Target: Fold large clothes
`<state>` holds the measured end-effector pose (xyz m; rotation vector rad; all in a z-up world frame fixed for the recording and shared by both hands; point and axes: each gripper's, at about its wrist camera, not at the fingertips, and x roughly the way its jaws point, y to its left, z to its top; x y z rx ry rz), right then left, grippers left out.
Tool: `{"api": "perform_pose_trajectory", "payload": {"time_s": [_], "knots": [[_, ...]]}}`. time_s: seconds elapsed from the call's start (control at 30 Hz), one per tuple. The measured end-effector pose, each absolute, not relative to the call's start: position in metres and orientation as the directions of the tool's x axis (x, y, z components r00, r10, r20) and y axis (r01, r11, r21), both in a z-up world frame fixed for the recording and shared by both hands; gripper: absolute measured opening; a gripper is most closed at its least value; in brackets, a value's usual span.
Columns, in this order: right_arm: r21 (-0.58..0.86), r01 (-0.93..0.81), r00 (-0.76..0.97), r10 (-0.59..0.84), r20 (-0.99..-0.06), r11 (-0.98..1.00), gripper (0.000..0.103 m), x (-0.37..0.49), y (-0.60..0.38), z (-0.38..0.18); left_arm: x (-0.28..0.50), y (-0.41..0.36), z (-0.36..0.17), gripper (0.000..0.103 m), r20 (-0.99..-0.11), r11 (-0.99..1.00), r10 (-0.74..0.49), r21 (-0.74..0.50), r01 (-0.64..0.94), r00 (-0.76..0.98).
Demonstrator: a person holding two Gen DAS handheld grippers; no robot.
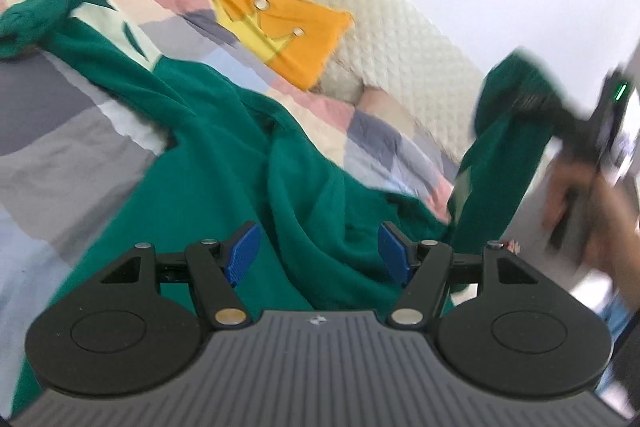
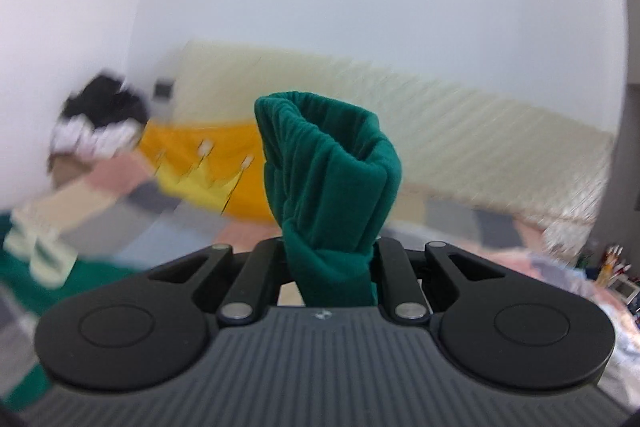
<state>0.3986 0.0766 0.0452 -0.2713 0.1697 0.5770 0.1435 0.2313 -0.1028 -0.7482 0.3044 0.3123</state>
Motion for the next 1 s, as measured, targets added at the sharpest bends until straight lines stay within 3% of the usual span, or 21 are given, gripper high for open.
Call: {"api": "perform_pose_trajectory", "payload": {"time_s": [0.27, 0.4, 0.57, 0.6, 0.67, 0.73, 0.8, 1.0], "knots": [[-0.225, -0.699, 0.693, 0.568, -0.444, 0.678, 0.015, 0.348, 0.134, -0.076, 0.126, 0.263, -0.1, 0.07, -0.371, 0.608, 0.315, -0.628, -0.485, 0.874], [-0.233, -0.753, 0.638, 0.595, -0.489, 0.616, 0.016, 0.314, 0.134, -0.109, 0.117, 0.277, -0.099, 0.07, -0.365, 0.568, 0.371, -0.638, -0.52, 0.854], [-0.214, -0.773, 0.609, 0.603, -0.515, 0.597, 0.018, 0.299, 0.127, -0.121, 0.122, 0.28, -0.101, 0.07, -0.386, 0.585, 0.347, -0.623, -0.519, 0.855], [-0.19, -0.776, 0.598, 0.608, -0.522, 0.601, 0.021, 0.3, 0.124, -0.118, 0.124, 0.279, -0.101, 0.07, -0.388, 0.593, 0.34, -0.618, -0.516, 0.857], [-0.137, -0.788, 0.566, 0.62, -0.544, 0.6, 0.038, 0.303, 0.124, -0.116, 0.129, 0.276, -0.102, 0.07, -0.384, 0.615, 0.316, -0.614, -0.495, 0.868], [-0.06, -0.818, 0.501, 0.657, -0.563, 0.573, 0.07, 0.301, 0.114, -0.115, 0.138, 0.273, -0.103, 0.07, -0.375, 0.635, 0.292, -0.612, -0.472, 0.88], [-0.016, -0.833, 0.47, 0.69, -0.551, 0.554, 0.076, 0.293, 0.099, -0.11, 0.142, 0.267, -0.101, 0.07, -0.364, 0.654, 0.3, -0.595, -0.467, 0.882], [0.087, -0.821, 0.455, 0.738, -0.498, 0.565, 0.076, 0.281, 0.051, -0.105, 0.15, 0.25, -0.098, 0.069, -0.352, 0.722, 0.257, -0.549, -0.421, 0.9]]}}
